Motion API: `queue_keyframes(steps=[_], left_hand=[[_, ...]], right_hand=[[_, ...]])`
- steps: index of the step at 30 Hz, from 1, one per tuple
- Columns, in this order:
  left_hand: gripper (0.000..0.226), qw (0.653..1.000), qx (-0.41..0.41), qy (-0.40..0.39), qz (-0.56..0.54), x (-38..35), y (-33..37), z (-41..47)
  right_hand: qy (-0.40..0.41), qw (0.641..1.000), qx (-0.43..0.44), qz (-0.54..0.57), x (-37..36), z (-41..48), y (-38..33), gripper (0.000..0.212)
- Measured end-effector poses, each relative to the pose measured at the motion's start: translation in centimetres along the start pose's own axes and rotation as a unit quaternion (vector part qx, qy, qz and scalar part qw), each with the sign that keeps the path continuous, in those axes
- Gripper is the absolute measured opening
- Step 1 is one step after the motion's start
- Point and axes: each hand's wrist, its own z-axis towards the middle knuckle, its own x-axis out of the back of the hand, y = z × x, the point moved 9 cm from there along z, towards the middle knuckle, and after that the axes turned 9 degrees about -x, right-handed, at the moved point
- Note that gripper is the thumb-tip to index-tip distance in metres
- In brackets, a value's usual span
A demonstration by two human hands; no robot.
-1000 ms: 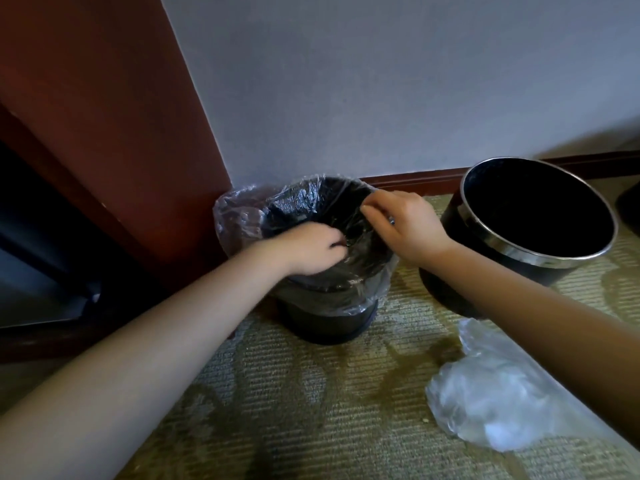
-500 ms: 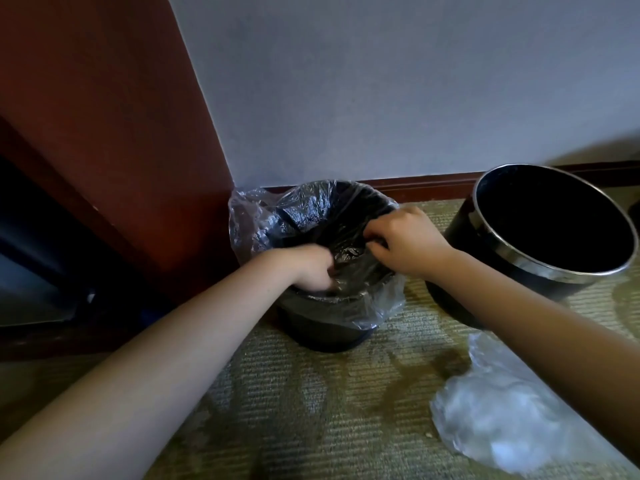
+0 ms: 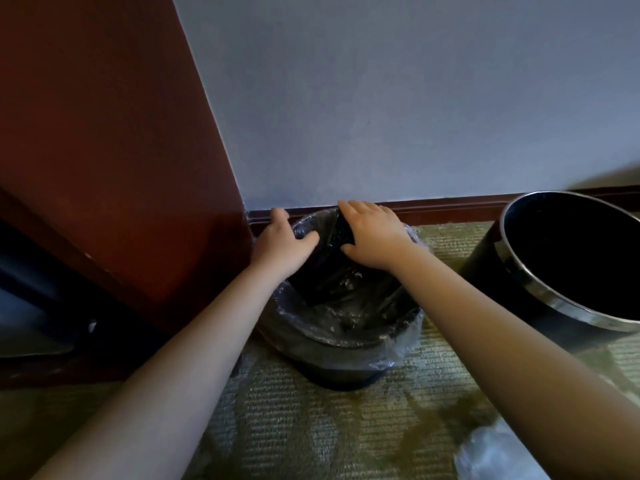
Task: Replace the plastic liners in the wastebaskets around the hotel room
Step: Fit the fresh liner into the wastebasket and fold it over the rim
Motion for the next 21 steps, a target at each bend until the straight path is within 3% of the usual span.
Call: queue_keyframes(steps=[3, 5, 7, 10, 12, 15, 18, 20, 21], left_hand=[[0.031, 0.98, 0.064, -0.077, -0.172, -1.3, -2.6, -0.7], [0.027, 0.934, 0.107, -0.124, -0.318, -2.3, -2.7, -2.0], [0.041, 0.909, 0.118, -0.151, -0.371, -2.9, -2.4, -2.6], [0.051, 0.902, 0.122, -0.133, -0.392, -3.0, -2.9, -2.3], [0.05, 0.92, 0.111, -0.101, -0.362, -2.4, -3.2, -2.3], [0.04, 0.972, 0.058, 0.058, -0.221, 0.6, -4.2, -1.5], [0.026, 0.979, 0.013, 0.161, -0.128, 3.1, -3.7, -2.3], [0.028, 0.979, 0.002, 0.189, -0.078, 3.9, -3.3, -3.4], [0.031, 0.98, 0.001, 0.187, -0.068, 3.9, -3.1, -3.9]], right_hand=[[0.01, 1.0, -0.011, 0.017, 0.0, 1.6, -0.5, 0.055], [-0.011, 0.999, -0.027, 0.015, -0.1, 2.6, -0.4, 0.045], [-0.032, 0.998, -0.049, 0.009, -0.2, 3.3, 0.2, 0.041], [-0.047, 0.996, -0.076, 0.002, -0.4, 3.7, 0.9, 0.044], [-0.038, 0.996, -0.076, 0.007, -0.5, 3.5, 0.8, 0.053], [0.025, 0.998, -0.047, 0.016, 0.6, 2.1, -0.2, 0.065], [0.088, 0.995, -0.02, 0.035, 2.8, -0.2, -2.0, 0.045], [0.086, 0.993, 0.021, 0.082, 3.8, -2.5, -3.8, 0.027], [0.068, 0.991, 0.047, 0.101, 3.9, -3.9, -4.9, 0.028]])
